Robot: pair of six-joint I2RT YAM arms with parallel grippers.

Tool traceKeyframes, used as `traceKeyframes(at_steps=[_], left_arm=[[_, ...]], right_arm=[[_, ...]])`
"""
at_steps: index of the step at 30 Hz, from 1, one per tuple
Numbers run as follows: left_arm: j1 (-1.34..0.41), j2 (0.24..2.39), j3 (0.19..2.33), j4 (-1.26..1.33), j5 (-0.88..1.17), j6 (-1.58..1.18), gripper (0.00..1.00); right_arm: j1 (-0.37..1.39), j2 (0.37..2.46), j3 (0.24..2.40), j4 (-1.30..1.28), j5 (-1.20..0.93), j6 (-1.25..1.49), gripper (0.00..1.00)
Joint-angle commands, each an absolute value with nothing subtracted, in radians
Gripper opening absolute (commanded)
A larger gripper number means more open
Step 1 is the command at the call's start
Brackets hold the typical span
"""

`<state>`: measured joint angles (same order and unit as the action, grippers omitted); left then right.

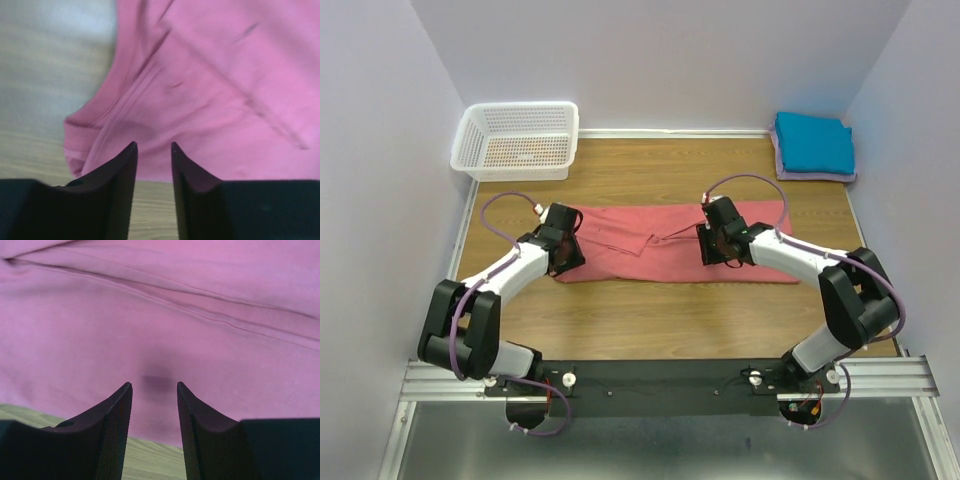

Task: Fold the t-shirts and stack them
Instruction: Fold the tshirt

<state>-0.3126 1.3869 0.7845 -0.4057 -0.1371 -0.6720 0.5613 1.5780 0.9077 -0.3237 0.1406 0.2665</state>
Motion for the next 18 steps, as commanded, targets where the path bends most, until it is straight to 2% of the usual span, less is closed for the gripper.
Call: traceKeyframes(at_steps=[1,8,14,18], left_arm=[[-0.279,1.390,0.691,-0.333,-0.166,-0.747,0.37],[-0.178,1.410,0.603,-0.281,-0.175,-0.758,0.33],[-0.140,1.436,0.643,-0.291,-0.183,-0.723,0.33],[-0.144,1.418,0.724,-0.328,-0.141,-0.704,0.39]], right_arm=[[0.523,1.560,0.870,-0.347,0.164,0.314,0.49],[0.479,1.562,0.816,-0.376,0.147,0.388,0.49],[0.439,1.526,0.776,-0.416,0.137,0.446,0.49],[0.439,1.523,0.817,-0.463,0.065,0.434,0.50]])
